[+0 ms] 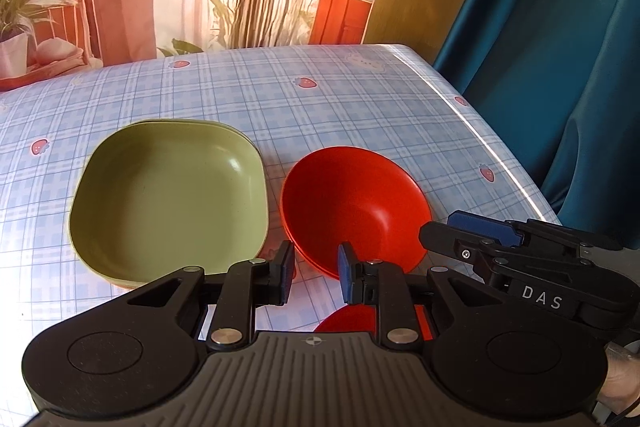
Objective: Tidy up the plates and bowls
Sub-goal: 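Carry the red bowl with the left tool toward the other red bowls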
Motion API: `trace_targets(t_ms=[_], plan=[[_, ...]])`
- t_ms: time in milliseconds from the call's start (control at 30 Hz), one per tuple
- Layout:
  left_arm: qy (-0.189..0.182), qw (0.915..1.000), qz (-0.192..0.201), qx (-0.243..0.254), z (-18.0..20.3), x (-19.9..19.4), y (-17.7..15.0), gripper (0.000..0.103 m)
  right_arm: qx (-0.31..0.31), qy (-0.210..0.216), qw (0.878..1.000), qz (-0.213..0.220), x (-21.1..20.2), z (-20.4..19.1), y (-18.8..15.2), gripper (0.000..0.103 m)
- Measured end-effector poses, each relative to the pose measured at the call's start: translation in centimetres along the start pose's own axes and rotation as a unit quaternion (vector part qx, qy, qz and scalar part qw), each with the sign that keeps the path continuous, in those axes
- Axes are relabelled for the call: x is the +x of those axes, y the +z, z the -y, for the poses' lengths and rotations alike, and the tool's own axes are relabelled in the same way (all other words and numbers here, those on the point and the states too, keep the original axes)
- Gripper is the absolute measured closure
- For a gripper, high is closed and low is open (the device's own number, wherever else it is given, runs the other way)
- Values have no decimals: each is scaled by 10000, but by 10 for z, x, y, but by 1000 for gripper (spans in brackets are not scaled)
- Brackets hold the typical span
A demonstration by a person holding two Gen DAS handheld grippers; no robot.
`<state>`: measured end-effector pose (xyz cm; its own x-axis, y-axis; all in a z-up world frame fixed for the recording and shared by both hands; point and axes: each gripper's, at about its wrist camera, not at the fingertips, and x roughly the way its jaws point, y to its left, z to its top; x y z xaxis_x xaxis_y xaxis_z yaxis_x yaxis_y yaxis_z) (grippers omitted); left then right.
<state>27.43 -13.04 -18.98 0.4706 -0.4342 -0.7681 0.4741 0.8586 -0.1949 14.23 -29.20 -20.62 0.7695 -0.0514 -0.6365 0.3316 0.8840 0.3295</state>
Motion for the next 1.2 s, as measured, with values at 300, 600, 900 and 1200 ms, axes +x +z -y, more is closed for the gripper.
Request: trace_targets(t_ms=[300, 600, 900, 1200], plan=[[12, 9999, 43, -137, -4, -18, -22, 65, -11, 28, 10000, -87, -9, -10, -14, 45], [6, 9992, -56, -397, -13, -23, -48, 65, -127, 9, 9994, -316, -15, -21, -37, 38], [-135, 9984, -107, -541, -14, -29, -69, 65, -208, 150, 9989, -399, -27, -33, -52, 42], [-175, 9976, -214, -632, -13, -30, -82, 66, -111, 279, 9976, -624, -21, -37, -63, 58]])
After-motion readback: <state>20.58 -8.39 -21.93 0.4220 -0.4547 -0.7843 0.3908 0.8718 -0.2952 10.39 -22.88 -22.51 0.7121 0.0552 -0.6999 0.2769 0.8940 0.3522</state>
